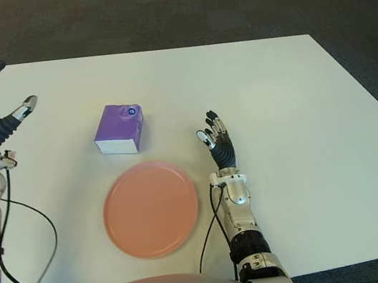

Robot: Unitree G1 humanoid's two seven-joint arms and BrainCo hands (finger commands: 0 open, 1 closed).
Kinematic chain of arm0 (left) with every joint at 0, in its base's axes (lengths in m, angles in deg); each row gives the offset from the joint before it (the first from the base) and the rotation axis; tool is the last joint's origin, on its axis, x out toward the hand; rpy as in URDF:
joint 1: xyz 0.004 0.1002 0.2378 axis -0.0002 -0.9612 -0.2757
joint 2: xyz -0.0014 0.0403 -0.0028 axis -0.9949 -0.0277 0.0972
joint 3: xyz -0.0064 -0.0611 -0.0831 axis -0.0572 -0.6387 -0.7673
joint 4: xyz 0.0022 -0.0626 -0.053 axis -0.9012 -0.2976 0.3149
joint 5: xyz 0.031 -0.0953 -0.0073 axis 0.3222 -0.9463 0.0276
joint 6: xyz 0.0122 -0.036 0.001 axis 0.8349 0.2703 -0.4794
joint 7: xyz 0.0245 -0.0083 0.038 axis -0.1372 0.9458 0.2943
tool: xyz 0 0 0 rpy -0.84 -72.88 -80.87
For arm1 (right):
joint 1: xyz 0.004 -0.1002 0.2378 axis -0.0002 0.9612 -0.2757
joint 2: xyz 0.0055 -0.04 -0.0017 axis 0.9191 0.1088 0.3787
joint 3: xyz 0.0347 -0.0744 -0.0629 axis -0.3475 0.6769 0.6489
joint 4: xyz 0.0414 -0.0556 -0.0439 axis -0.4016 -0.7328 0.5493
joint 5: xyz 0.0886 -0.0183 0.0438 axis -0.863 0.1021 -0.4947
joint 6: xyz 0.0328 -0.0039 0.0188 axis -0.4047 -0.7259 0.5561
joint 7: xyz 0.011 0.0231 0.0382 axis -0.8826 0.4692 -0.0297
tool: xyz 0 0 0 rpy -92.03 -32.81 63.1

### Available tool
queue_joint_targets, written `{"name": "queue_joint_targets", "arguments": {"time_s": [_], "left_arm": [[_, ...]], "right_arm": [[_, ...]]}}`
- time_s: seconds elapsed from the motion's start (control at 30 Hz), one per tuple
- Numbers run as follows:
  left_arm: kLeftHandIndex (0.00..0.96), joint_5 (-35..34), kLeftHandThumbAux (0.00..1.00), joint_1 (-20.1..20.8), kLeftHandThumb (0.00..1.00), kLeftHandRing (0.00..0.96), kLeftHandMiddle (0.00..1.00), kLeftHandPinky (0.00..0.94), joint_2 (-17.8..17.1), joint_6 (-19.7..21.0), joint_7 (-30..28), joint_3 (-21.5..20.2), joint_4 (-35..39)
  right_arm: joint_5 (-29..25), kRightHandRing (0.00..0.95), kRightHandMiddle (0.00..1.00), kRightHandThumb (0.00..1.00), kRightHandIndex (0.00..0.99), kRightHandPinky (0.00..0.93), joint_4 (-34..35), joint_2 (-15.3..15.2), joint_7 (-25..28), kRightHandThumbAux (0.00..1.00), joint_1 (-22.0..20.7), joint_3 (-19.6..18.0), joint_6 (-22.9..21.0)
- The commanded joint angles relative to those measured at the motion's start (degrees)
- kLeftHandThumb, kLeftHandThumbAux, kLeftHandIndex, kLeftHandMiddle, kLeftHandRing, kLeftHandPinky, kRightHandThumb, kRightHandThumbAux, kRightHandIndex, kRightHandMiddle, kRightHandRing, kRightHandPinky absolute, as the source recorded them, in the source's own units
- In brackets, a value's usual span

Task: Put the tissue paper into the plate.

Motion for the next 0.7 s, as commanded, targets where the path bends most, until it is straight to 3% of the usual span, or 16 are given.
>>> {"name": "queue_joint_targets", "arguments": {"time_s": [0.03,0.17,0.4,0.7], "left_arm": [[0.000,11.41,0.398,5.64,0.134,0.000,0.000,0.000,-2.19,0.07,5.97,6.67,-4.99],[0.000,16.56,0.375,7.42,0.142,0.000,0.000,0.000,-2.79,0.76,9.25,10.05,-5.08],[0.000,21.00,0.319,7.41,0.165,0.000,0.000,0.000,-4.32,0.76,7.66,14.95,-1.89],[0.000,24.22,0.291,10.33,0.169,0.000,0.000,0.000,-4.56,-4.13,9.01,21.92,-5.64]], "right_arm": [[0.12,0.000,0.000,0.000,0.000,0.000,-3.58,0.66,-0.30,0.489,2.14,-0.08,-0.64],[0.16,0.000,0.000,0.000,0.000,0.000,-3.77,0.69,-0.36,0.489,2.06,-0.06,-0.50],[0.26,0.000,0.000,0.000,0.000,0.000,-3.89,0.78,-0.43,0.489,2.06,-0.04,-0.36],[0.51,0.000,0.000,0.000,0.000,0.000,-3.91,1.02,-0.66,0.489,2.10,0.10,-0.27]]}}
